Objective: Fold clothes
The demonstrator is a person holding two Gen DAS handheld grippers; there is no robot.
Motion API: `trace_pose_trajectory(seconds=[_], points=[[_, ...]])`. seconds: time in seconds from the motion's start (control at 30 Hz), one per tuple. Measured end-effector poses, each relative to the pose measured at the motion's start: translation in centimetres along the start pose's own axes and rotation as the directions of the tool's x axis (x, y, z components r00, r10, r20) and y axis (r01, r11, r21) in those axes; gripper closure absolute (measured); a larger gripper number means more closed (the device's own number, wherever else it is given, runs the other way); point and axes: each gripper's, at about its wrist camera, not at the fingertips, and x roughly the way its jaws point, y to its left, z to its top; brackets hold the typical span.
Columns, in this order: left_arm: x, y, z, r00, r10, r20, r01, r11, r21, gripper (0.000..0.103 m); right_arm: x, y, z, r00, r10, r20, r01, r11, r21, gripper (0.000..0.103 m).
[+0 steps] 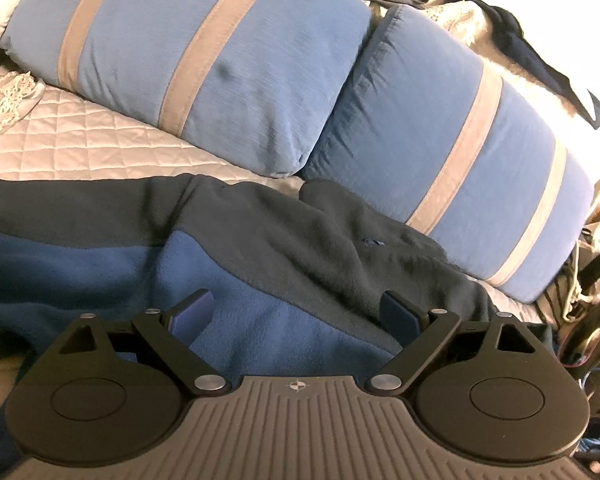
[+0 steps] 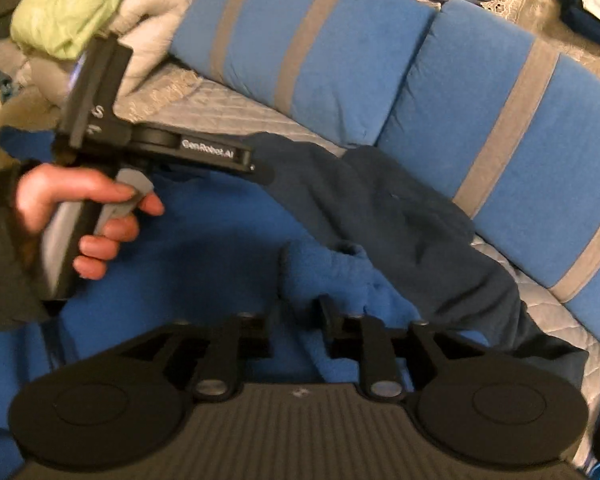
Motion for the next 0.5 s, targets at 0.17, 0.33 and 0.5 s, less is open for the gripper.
trace_pose_trajectory(seconds=[0.17,0.33,0.5], points=[[0.0,0.0,0.0,1.0,-0.004,-0.006,0.004,1.0,-0.003,0.012,-1.5,-0.4,0.0,1.0,0.021,0.006,-0.02,0.999,-0.028,0.039],[0.0,0.0,0.0,1.0,-0.005,-0.007,0.005,1.0,-0.003,0.011,-1.1,-0.5,-0.4,1.0,0.018,-0.024,-0.02,0.996,-0.083,0.036],[0.1,-0.1,0.0,1.0,-0.007,-0.012,0.007,1.0,-0.002,0.011,-0.1,-0.4,-1.0,0.997,0.035,-0.067,-0.044,0.988,-0.151,0.03]])
